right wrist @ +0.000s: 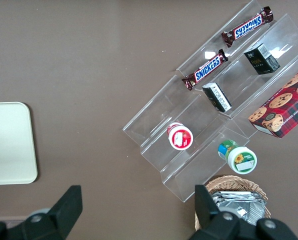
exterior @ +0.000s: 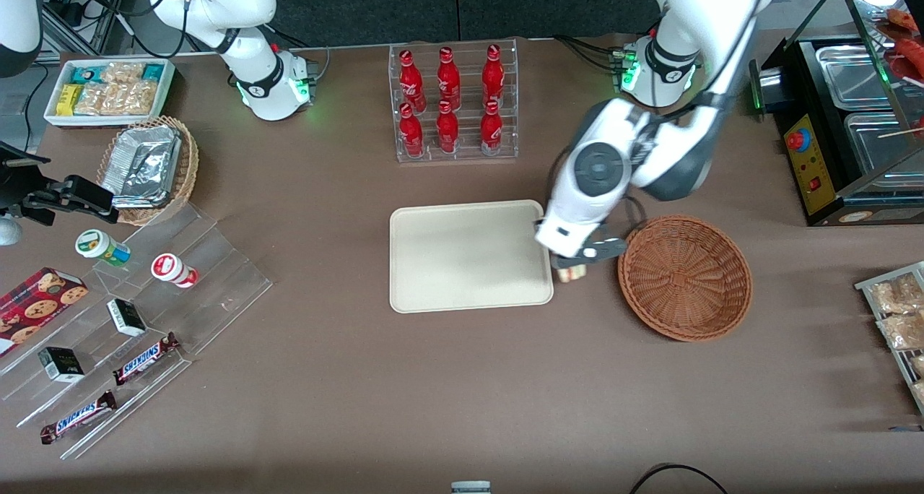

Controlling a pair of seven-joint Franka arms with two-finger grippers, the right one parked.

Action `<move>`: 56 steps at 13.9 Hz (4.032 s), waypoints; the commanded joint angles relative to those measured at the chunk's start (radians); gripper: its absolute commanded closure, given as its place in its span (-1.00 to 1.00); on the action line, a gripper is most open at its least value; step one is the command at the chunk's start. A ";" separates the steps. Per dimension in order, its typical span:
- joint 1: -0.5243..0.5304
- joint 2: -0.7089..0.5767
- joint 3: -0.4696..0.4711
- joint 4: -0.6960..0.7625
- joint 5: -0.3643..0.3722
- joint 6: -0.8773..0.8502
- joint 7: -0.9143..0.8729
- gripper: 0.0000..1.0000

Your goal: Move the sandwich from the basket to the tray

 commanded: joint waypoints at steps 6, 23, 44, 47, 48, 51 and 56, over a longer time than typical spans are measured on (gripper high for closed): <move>-0.165 0.192 0.011 0.105 0.000 0.207 0.023 1.00; -0.245 0.313 0.017 0.190 0.091 0.207 -0.035 1.00; -0.186 0.297 0.019 0.343 0.077 0.010 0.026 -1.00; -0.132 0.259 0.022 0.351 0.079 -0.041 0.220 -1.00; -0.099 0.236 0.020 0.349 0.077 -0.055 0.253 -1.00; 0.014 0.147 0.020 0.342 0.014 -0.177 0.340 -1.00; 0.193 0.072 0.020 0.290 0.014 -0.236 0.438 -1.00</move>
